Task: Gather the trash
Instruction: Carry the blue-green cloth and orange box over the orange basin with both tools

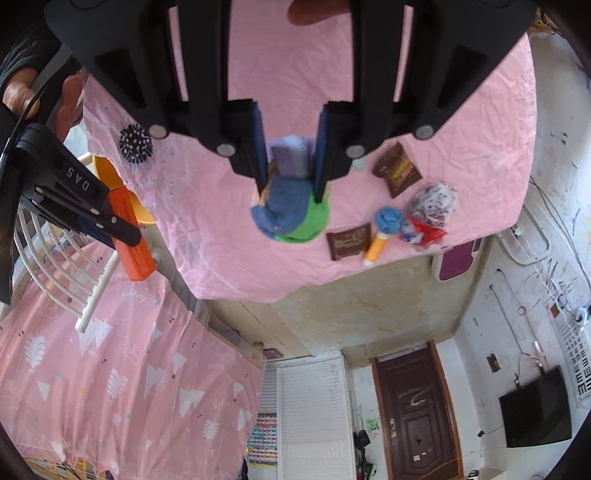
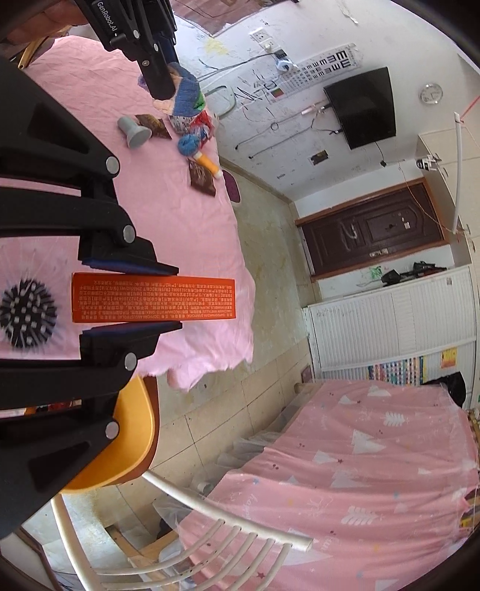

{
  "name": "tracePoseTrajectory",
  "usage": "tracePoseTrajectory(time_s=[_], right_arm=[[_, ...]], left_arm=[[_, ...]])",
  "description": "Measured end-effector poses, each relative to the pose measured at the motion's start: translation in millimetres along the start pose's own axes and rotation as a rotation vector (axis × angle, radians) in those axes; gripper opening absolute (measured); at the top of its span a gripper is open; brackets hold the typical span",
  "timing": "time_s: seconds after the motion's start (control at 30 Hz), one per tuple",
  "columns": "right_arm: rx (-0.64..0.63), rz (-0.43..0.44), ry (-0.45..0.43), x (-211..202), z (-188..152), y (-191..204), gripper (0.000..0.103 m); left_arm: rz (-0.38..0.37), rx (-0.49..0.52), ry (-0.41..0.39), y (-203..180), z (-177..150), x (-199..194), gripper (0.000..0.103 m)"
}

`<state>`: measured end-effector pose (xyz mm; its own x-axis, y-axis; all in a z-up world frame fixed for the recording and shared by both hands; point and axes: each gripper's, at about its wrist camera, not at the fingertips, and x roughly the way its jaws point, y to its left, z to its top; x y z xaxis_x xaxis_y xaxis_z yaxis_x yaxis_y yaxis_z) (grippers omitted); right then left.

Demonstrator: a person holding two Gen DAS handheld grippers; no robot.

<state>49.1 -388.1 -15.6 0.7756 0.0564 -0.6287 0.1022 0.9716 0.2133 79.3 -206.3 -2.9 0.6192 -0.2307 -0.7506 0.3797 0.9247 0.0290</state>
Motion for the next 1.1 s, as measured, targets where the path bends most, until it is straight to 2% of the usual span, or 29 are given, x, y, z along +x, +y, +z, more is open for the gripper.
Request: tracePoseTrajectory(time_s=[0.63,0.9,1.1], right_arm=[[0.128,-0.102,-0.002,-17.7,-35.0,-99.7,0.012],[0.152,-0.115,0.018,-15.9,-45.8,-125.1,0.012],[0.176,-0.114,0.029,-13.3,-50.9,-139.6,0.012]], left_arm=[[-0.125,0.156,-0.004,-98.1,13.6,10.3,0.021],[-0.165,0.199,0.031,-135.9,20.6,24.9,0.021],[-0.244,0.23,0.047,-164.6,23.1,35.6,0.021]])
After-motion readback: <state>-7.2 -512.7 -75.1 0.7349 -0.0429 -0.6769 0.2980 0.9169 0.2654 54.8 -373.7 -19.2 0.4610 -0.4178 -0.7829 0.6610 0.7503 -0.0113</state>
